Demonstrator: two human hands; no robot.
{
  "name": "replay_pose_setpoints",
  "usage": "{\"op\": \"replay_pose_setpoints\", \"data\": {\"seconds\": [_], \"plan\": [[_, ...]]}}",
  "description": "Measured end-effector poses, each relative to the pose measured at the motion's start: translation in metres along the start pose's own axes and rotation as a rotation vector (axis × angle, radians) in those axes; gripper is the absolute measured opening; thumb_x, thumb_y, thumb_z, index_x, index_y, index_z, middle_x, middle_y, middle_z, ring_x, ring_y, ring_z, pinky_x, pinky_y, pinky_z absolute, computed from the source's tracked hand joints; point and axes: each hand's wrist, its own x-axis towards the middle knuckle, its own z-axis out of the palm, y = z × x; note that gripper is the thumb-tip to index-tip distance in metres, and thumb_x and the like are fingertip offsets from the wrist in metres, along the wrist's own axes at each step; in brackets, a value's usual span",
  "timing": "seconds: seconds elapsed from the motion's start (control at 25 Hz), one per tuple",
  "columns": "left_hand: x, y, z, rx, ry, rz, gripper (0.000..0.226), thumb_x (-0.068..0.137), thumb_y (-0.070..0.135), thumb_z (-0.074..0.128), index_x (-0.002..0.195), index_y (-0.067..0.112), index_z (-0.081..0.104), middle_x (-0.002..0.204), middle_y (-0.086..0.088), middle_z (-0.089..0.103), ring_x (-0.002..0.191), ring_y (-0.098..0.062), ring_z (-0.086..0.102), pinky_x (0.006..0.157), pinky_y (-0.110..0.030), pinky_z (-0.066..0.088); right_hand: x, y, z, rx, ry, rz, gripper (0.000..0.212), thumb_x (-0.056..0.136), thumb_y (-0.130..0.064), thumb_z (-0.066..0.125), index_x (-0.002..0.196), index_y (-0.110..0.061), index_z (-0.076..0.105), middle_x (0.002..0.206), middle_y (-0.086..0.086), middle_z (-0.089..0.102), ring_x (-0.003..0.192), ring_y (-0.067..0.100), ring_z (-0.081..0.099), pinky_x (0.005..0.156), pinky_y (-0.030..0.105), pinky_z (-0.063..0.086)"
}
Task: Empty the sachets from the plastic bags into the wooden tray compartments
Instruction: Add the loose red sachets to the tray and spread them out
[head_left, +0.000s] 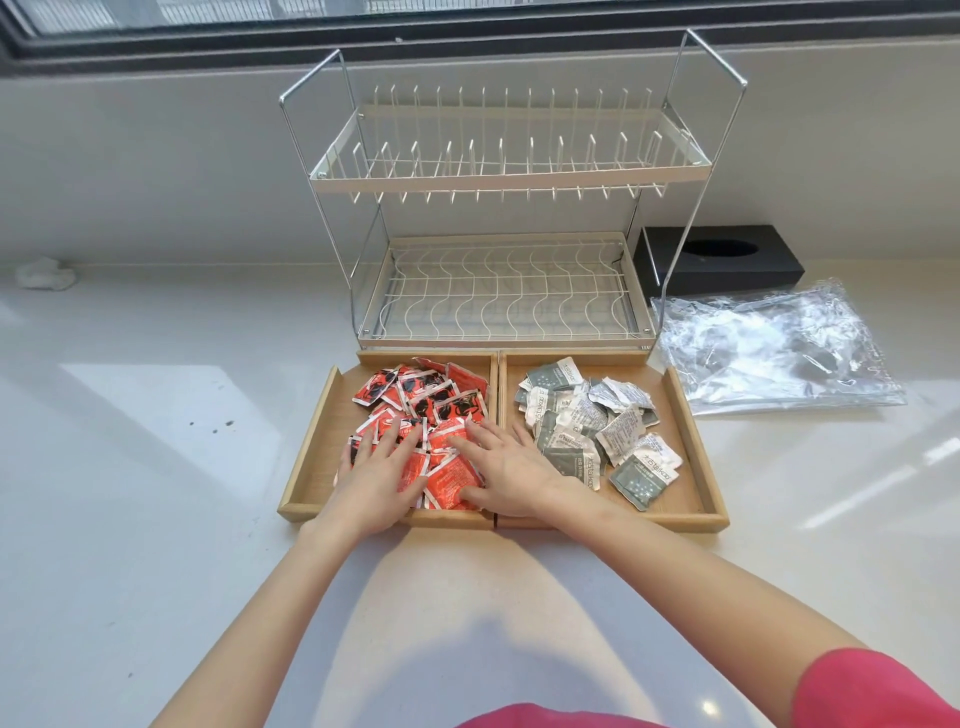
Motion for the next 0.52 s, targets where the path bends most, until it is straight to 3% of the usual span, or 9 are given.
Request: {"op": "replay_pose_setpoints", "data": {"seconds": [0.28, 0.52], "plan": [[-0.003, 0.029, -0.016, 0.022, 0.102, 0.048, 0.066, 0.089, 0.046, 0.037, 0.143, 0.029, 0.004, 0.154, -0.004, -0.013, 0.141, -0.027, -0.013, 0.113, -0.048, -0.003, -0.027, 0.018, -0.017, 0.039, 0.138, 0.027, 0.066, 0.090, -0.037, 0.044, 0.146, -0.025, 0.013, 0.158, 0.004, 0.005, 0.145, 0.020, 0.000, 0.116, 0.044, -0.005], [0.001, 0.072, -0.022, -0.028, 0.194, 0.111, 0.065, 0.089, 0.042, 0.039, 0.143, 0.028, 0.006, 0.155, -0.006, -0.009, 0.142, -0.026, -0.012, 0.114, -0.046, -0.005, -0.056, 0.057, -0.037, 0.077, 0.296, 0.080, 0.063, 0.090, -0.032, 0.045, 0.145, -0.025, 0.015, 0.158, 0.002, 0.006, 0.145, 0.018, 0.000, 0.116, 0.042, -0.003]]}}
